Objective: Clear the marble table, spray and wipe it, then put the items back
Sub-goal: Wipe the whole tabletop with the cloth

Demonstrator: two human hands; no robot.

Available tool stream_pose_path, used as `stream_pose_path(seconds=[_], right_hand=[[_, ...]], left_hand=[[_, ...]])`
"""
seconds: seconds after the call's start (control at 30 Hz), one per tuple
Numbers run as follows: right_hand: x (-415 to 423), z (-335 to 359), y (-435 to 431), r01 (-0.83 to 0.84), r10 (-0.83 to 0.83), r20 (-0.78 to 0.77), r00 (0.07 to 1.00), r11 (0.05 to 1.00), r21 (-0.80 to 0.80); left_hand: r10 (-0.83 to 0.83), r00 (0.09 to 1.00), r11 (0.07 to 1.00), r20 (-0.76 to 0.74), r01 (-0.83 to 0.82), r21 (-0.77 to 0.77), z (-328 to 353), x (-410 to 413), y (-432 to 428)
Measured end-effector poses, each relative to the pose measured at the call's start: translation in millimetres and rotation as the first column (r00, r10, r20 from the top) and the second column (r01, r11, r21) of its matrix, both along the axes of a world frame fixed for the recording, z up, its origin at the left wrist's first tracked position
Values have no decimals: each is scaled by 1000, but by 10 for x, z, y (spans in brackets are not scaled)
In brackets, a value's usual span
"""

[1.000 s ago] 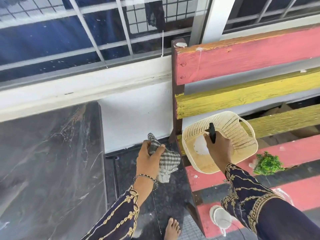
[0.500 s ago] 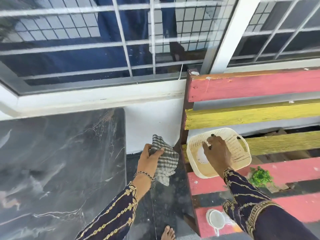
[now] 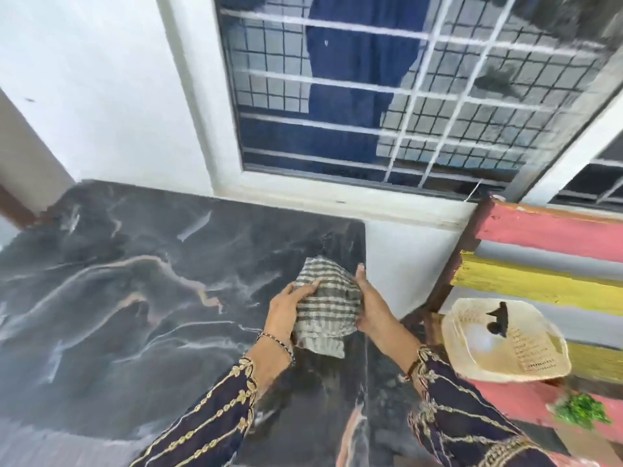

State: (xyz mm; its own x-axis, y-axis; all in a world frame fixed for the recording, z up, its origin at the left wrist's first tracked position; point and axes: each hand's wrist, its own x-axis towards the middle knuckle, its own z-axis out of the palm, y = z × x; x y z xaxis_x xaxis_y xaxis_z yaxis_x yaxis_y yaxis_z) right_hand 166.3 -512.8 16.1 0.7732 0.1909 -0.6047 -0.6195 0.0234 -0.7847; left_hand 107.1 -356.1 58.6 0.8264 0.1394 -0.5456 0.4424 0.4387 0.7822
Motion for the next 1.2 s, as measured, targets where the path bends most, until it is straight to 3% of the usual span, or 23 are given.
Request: stream_pose_path(seconds=[0.13, 0.23, 0.43, 0.57, 0.7, 0.77, 0.9, 1.03, 1.2], right_hand=[[-459, 291, 1001, -114, 136, -52, 989, 947, 301], [-710, 384, 1660, -292, 287, 57, 956, 917, 273], [-1014, 297, 3007, -480, 484, 110, 868, 875, -59], [-1267, 467, 3733, -578, 583, 160, 796, 812, -84], [-1367, 431, 4380, -678, 676, 236, 698, 730, -83], [-1349, 294, 4722, -715, 731, 264, 630, 678, -172], [-1256, 121, 5374, -710, 762, 271, 589, 647, -277], [-1132, -9, 6001, -693, 800, 268, 538, 600, -399], [-989, 33, 6633, -482, 777, 345, 526, 607, -632]], left_hand=[[91, 996, 996, -4, -91, -3, 93, -562, 1034], [141, 990, 989, -1, -141, 46, 98, -929, 1730], [169, 985, 975, 17, -170, 143, 77, -1691, 2937], [175, 984, 981, -11, -173, 91, 6, -2075, 3489], [280, 960, 939, -7, -272, 212, -150, -2255, 4083], [302, 953, 911, -19, -282, 300, -210, -2266, 4372], [300, 953, 879, -44, -258, 400, -343, -2200, 4960], [318, 939, 891, -131, -249, 380, -440, -2147, 5528], [325, 929, 888, -177, -236, 394, -585, -2056, 6091]])
